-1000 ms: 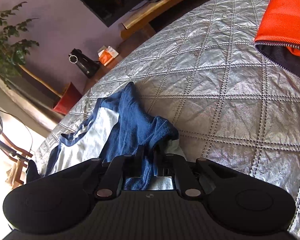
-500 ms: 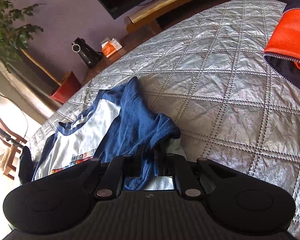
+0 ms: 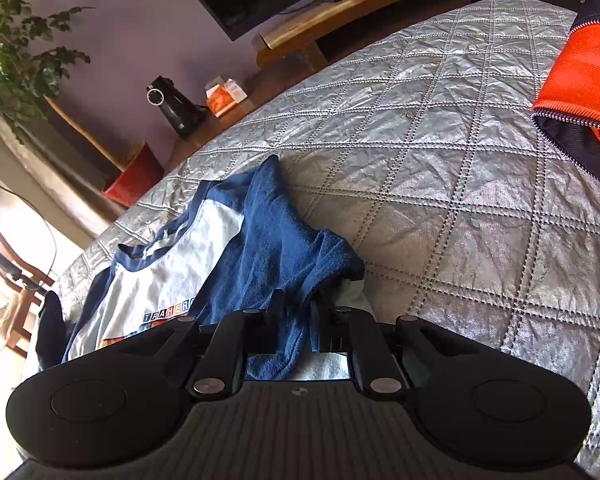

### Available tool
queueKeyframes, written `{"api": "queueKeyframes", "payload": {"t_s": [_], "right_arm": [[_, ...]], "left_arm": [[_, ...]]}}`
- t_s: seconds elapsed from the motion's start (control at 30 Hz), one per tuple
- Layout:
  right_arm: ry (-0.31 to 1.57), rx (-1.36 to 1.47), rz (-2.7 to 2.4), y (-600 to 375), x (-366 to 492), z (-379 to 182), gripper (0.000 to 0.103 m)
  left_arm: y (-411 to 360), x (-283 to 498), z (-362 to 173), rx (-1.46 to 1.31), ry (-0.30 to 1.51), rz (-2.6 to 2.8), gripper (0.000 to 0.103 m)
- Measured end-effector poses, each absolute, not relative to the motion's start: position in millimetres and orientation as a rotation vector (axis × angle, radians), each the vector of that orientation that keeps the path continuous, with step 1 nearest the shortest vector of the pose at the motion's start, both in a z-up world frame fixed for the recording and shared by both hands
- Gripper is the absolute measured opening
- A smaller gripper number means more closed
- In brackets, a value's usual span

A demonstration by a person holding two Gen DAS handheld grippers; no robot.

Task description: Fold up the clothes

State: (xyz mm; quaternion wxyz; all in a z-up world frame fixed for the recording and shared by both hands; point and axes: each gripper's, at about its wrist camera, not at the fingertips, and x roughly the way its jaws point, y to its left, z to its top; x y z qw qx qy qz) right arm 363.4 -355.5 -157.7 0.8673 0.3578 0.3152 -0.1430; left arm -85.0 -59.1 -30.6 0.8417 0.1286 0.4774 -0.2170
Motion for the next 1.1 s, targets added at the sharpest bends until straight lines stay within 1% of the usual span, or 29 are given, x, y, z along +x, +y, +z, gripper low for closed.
{"api": "queueKeyframes", "payload": {"t_s": [0.1,0.13,0.23,0.37,0.57,0.6,0.63,0.67,0.7,0.73,0.77,0.8,0.83,0.93,1.0,1.1], "right_arm": [[0.658,0.749,-0.298,-356,363,-158,0.016],[0.658,0.748,-0.297,-356,364,-158,0.016],[0.656,0.745,-0.296,-356,363,-158,0.016],[0.656,0.728,-0.3,-353,364,-157,0.016],[0.686,0.657,-0.306,-347,368,-153,0.016],[0.697,0.645,-0.305,-346,369,-151,0.02],[0.71,0.625,-0.305,-345,369,-147,0.034],[0.726,0.593,-0.308,-344,369,-142,0.049],[0.752,0.536,-0.305,-341,369,-135,0.079],[0.781,0.461,-0.292,-334,369,-127,0.089],[0.803,0.388,-0.285,-328,369,-119,0.084],[0.789,0.333,-0.305,-322,366,-111,0.069],[0.754,0.327,-0.319,-321,362,-103,0.058],[0.614,0.363,-0.289,-321,357,-83,0.057],[0.558,0.347,-0.268,-317,361,-77,0.056],[0.614,0.331,-0.25,-312,379,-97,0.057]], "left_arm": [[-57,-84,-30,0.248,1.018,-0.417,0.023],[-56,-84,-29,0.241,1.016,-0.404,0.021],[-51,-86,-25,0.219,1.014,-0.363,0.02],[-49,-87,-22,0.198,1.011,-0.35,0.014],[-54,-85,-23,0.186,1.0,-0.34,0.013],[-52,-82,-22,0.171,0.997,-0.335,0.013],[-51,-79,-22,0.155,0.994,-0.329,0.013],[-50,-74,-21,0.138,0.99,-0.321,0.013],[-49,-67,-20,0.123,0.986,-0.309,0.014],[-48,-61,-20,0.109,0.981,-0.299,0.014],[-49,-54,-18,0.094,0.971,-0.288,0.014],[-49,-47,-16,0.079,0.957,-0.275,0.015],[-49,-40,-14,0.064,0.942,-0.262,0.017],[-49,-19,-14,0.01,0.91,-0.24,0.024],[-50,-4,-21,-0.012,0.912,-0.228,0.025],[-54,9,-37,-0.01,0.914,-0.212,0.025]]}}
